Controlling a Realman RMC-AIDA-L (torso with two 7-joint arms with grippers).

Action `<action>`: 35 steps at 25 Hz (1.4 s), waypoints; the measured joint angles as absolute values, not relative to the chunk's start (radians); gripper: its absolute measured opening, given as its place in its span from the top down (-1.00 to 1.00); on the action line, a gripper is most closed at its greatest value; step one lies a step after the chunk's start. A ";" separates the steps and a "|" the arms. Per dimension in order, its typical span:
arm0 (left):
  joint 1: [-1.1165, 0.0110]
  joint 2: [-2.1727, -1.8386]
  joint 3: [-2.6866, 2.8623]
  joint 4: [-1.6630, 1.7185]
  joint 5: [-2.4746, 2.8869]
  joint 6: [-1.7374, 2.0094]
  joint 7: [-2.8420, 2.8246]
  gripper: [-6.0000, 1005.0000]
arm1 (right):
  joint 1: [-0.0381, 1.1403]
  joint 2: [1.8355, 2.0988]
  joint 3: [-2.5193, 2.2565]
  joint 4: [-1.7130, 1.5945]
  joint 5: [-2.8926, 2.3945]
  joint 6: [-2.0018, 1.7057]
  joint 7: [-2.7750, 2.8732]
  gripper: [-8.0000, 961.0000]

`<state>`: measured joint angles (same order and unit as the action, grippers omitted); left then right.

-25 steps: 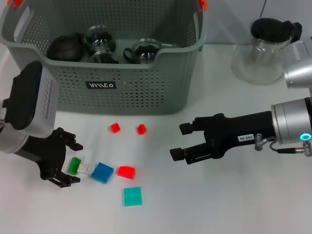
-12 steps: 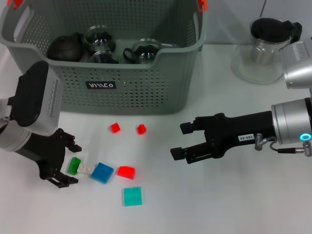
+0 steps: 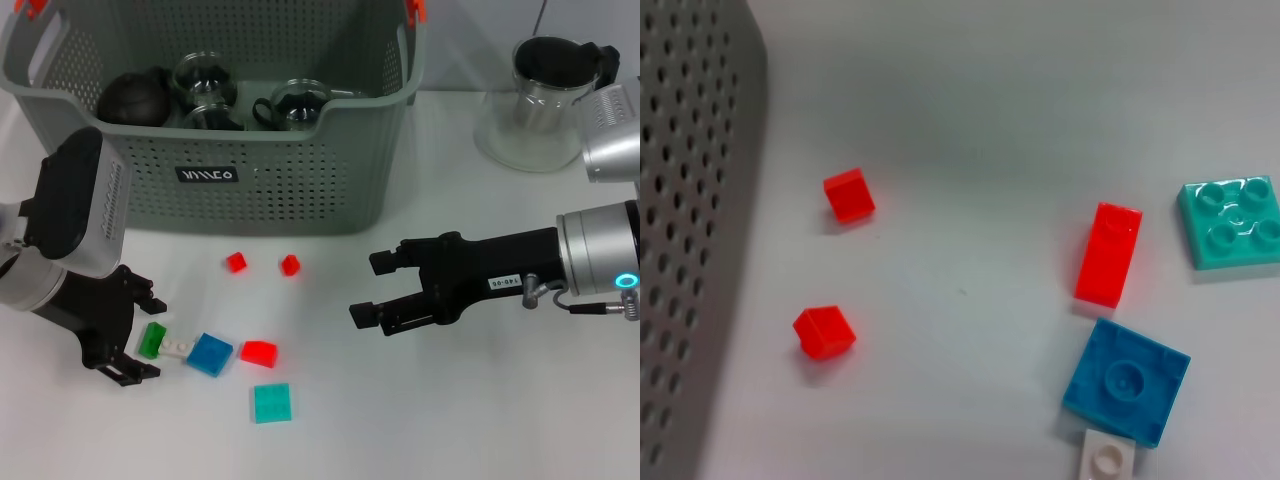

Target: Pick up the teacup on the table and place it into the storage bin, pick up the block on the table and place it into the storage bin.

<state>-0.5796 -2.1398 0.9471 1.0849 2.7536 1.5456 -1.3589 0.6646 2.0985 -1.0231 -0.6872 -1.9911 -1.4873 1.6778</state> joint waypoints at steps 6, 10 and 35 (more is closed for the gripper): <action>-0.580 -2.140 0.946 1.073 2.754 1.536 -1.364 -0.58 | 0.666 2.098 -1.023 -0.687 -1.990 -1.485 1.678 -0.97; -0.580 -2.140 0.946 1.072 2.754 1.530 -1.370 -0.58 | 0.666 2.098 -1.023 -0.687 -1.990 -1.479 1.678 -0.97; -0.620 -2.117 0.932 1.040 2.770 1.566 -1.427 0.14 | 0.671 2.098 -1.023 -0.687 -1.990 -1.462 1.678 -0.97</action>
<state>-0.6200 -2.1168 0.9324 1.0399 2.7698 1.5661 -1.4273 0.6709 2.0985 -1.0232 -0.6871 -1.9895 -1.4618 1.6776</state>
